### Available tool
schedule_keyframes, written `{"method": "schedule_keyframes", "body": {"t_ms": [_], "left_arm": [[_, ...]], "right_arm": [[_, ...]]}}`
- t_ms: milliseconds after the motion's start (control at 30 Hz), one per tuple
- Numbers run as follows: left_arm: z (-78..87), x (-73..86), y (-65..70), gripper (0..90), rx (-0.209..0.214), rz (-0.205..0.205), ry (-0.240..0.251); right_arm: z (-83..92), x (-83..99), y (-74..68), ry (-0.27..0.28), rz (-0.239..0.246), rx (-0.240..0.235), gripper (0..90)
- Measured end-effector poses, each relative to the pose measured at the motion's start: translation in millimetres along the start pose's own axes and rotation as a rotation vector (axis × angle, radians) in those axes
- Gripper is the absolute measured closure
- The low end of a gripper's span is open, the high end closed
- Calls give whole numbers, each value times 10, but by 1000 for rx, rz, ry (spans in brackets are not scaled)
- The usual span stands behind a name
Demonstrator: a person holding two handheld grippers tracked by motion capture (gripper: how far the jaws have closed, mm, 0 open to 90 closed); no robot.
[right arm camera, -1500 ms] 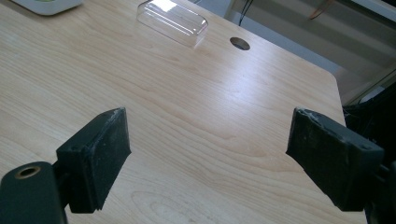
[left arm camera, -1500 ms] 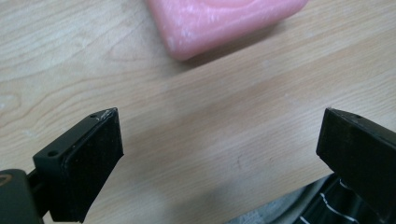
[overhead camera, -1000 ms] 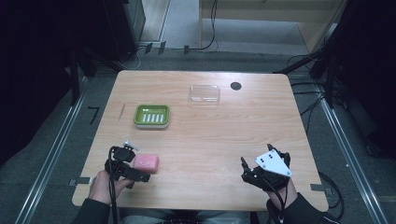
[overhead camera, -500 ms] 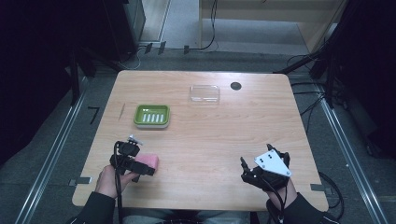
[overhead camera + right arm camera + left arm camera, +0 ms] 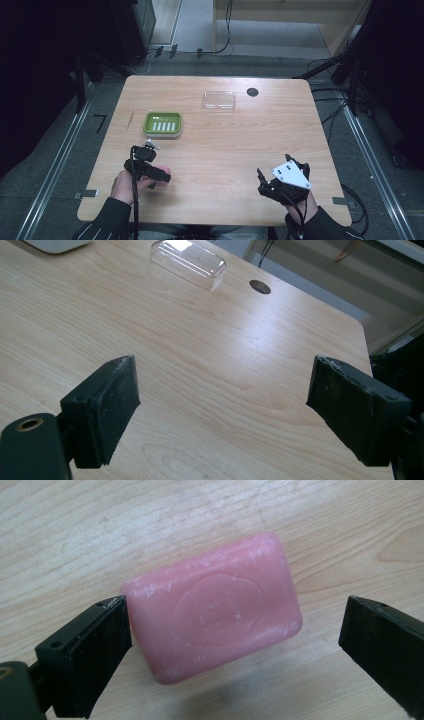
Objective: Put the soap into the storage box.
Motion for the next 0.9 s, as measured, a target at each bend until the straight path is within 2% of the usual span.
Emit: {"method": "schedule_keyframes", "body": {"t_ms": [167,467,533,733,900], "left_arm": [[-25,-45,-13,5,-17,6,2],[-106,-56,-44,7,-59,-4,-31],[-108,-46,-64,46,-89,-11,-38],[-118,-48,-71,69,-73,4,-31],[-130,-45,-72,68,-80,4,-32]], "right_arm": [[1,0,-2,0,3,-1,131],[0,0,-2,1,6,0,131],[1,0,-1,1,6,0,131],[3,0,-4,2,6,-1,131],[4,-3,-6,4,8,1,131]]}}
Point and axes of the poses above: each handheld gripper's, and its own axes: z roughly backward along the jaws, x roughly out of its underside, y roughly to its right, the point moved 9 cm from there along -z, roughly forward along the jaws, and after that the axes turned 9 degrees about x, right-handed, at the moved point
